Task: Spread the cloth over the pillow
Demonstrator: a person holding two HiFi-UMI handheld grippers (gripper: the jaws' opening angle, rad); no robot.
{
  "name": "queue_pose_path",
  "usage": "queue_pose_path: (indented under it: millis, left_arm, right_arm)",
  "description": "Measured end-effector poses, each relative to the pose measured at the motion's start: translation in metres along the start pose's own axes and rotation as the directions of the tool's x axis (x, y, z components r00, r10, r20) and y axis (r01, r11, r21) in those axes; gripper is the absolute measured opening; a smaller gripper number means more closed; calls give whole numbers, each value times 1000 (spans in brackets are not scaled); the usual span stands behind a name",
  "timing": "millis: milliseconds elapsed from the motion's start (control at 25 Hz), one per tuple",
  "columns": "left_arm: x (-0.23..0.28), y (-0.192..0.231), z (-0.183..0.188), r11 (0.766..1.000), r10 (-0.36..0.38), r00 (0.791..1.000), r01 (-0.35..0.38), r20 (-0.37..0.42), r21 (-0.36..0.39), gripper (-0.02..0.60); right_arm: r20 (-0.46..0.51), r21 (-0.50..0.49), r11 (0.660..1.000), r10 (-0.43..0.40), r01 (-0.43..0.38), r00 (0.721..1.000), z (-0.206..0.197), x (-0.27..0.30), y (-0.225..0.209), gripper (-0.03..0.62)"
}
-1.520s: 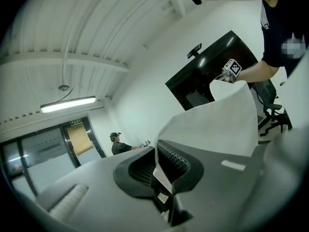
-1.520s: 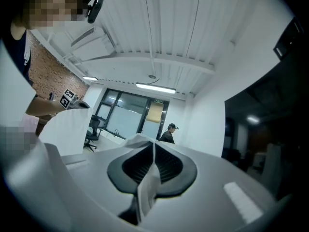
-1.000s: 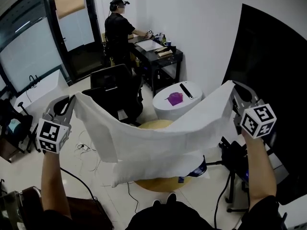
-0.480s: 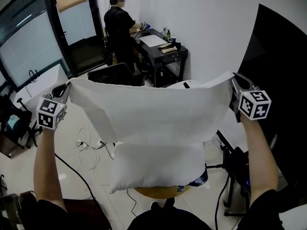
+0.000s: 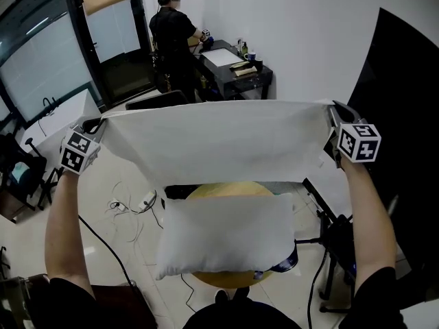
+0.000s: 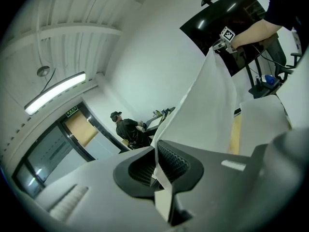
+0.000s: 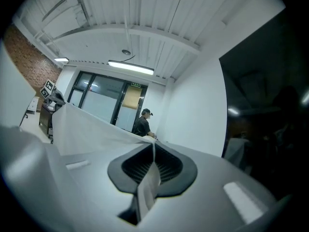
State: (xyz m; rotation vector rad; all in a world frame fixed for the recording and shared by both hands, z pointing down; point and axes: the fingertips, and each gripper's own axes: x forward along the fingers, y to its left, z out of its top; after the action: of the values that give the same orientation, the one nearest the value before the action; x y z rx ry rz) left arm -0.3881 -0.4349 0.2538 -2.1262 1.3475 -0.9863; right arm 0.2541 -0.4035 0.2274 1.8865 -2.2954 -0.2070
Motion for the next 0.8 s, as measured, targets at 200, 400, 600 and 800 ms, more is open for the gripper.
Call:
queue_pose_path:
  millis: [200, 400, 600, 800]
  left_arm:
    - [1, -47, -37, 995, -69, 996, 73, -60, 65, 2]
    - [-3, -116, -100, 979, -160, 974, 177, -161, 98, 2]
    - [-17, -178, -147, 973, -214, 957, 226, -194, 42, 2]
    - [-40, -241, -184, 967, -254, 948, 249, -189, -51, 2]
  right_arm:
    - [-80, 37, 999, 23, -20, 997, -56, -17, 17, 14]
    - [-199, 71, 996, 73, -59, 977, -142, -48, 47, 14]
    - [-267, 133, 990, 79, -44, 960, -202, -81, 72, 14]
    - [-320, 181, 983, 73, -15, 945, -247, -115, 79, 14]
